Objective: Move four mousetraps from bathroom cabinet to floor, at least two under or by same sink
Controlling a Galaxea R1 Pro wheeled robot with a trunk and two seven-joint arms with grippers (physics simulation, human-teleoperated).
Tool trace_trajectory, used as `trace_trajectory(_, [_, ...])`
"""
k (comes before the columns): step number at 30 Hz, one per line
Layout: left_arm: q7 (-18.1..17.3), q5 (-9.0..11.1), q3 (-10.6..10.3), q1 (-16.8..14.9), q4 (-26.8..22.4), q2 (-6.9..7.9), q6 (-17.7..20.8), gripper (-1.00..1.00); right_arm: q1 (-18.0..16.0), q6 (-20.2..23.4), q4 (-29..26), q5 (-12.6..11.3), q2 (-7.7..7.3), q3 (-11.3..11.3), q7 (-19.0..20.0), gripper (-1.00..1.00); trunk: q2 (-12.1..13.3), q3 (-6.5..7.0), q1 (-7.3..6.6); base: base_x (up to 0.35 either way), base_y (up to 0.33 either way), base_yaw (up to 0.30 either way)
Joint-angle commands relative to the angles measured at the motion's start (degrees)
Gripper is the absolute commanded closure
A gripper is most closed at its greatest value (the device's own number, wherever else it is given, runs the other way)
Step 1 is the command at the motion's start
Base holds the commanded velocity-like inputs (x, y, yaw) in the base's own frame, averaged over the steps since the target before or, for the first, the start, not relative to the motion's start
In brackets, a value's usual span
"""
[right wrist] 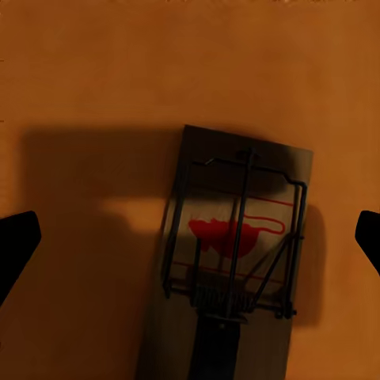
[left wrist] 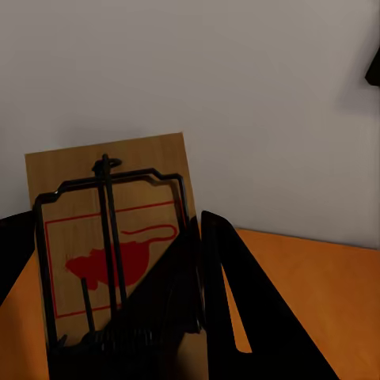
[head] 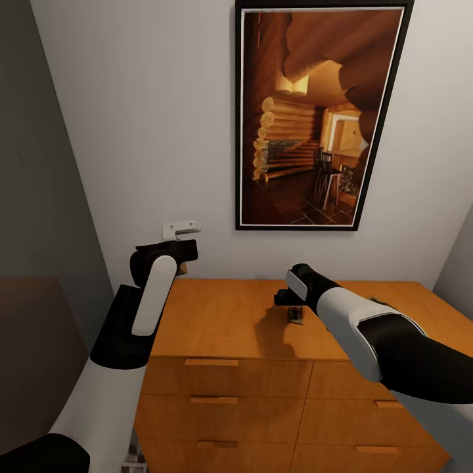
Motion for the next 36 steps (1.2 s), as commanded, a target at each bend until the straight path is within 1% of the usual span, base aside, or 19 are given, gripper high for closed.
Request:
trace_trajectory(1, [0.61,0.35,-0.05,-0.07,-0.04,0.0,0.29,1.0,-0.02,0.2,-0.09,-0.61,-0.01,0.37,-0.29,-1.0,-0.04,-0.07,0.0,0.0,0.0,0.0])
trace_trajectory(2, [0.61,0.35,-0.05,-0.08,-0.04,0.02,0.29,1.0,-0.01,0.18,-0.09,-0.61,-0.02,0.37,-0.22,-1.0,-0.04,-0.07,0.0,0.0,0.0,0.0])
trace_trajectory(5, [0.62,0.35,-0.05,-0.09,-0.04,0.06,0.29,1.0,0.0,0.13,-0.06,-0.6,0.0,0.37,-0.04,-1.0,-1.24,-0.61,0.66,0.0,0.0,0.0])
trace_trajectory(18, [0.6,0.34,-0.05,-0.07,-0.04,0.06,0.29,1.0,0.2,0.1,0.17,-0.68,-0.03,0.37,0.08,-1.0,-1.24,-0.61,0.66,0.0,0.0,0.0])
trace_trajectory(22, [0.61,0.34,-0.05,-0.07,-0.04,0.06,0.29,1.0,0.29,0.1,0.28,-0.68,-0.04,0.37,0.08,-1.0,-2.85,-1.33,1.54,0.0,0.0,0.0])
trace_trajectory(36, [0.6,0.35,0.02,-0.04,-0.04,0.0,0.29,1.0,1.17,0.1,0.21,-0.69,-0.16,0.29,0.13,-1.0,-2.85,-1.33,1.54,0.0,0.0,0.0])
